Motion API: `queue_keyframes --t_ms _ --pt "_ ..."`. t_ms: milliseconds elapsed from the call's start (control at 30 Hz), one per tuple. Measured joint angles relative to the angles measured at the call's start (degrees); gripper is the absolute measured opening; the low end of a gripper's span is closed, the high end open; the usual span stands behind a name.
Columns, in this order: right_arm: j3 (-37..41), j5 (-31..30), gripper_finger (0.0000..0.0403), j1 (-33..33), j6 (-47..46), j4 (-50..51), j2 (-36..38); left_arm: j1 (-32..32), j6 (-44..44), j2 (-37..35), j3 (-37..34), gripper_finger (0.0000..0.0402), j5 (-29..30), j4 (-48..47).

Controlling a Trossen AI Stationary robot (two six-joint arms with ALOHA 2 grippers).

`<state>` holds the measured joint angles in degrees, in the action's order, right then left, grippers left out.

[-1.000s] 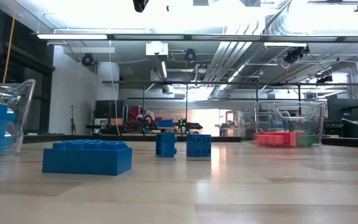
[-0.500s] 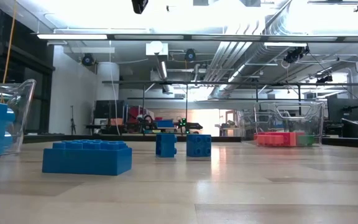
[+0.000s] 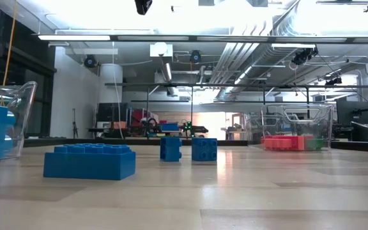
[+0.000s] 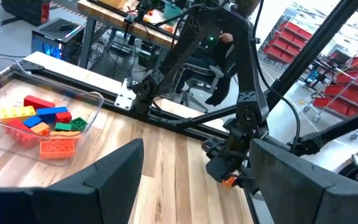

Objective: Sort blocks by size
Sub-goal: Put the small orange game piece into the top transparent bin

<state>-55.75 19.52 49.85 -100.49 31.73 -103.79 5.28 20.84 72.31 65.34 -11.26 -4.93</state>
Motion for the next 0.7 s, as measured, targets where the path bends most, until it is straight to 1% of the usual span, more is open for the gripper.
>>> queue_keyframes --t_ms 233,533,633,700 --pt "-0.13 2.51 0.0322 -0.54 -4.68 0.05 -2.44 0.0 -0.39 0.0 0.0 0.028 0.15 0.0" --pt "-0.11 3.41 0.0322 -0.89 -4.22 0.64 -2.56 0.38 -0.48 0.0 0.0 0.028 0.12 0.0" --pt "-0.07 3.55 0.0309 -0.96 -5.71 0.91 -2.56 0.74 -0.48 0.0 0.0 0.028 0.12 -0.01" --pt "-0.04 4.29 0.0287 -1.4 -6.31 1.33 -2.66 0.74 -0.48 0.0 0.0 0.028 0.12 -0.04"
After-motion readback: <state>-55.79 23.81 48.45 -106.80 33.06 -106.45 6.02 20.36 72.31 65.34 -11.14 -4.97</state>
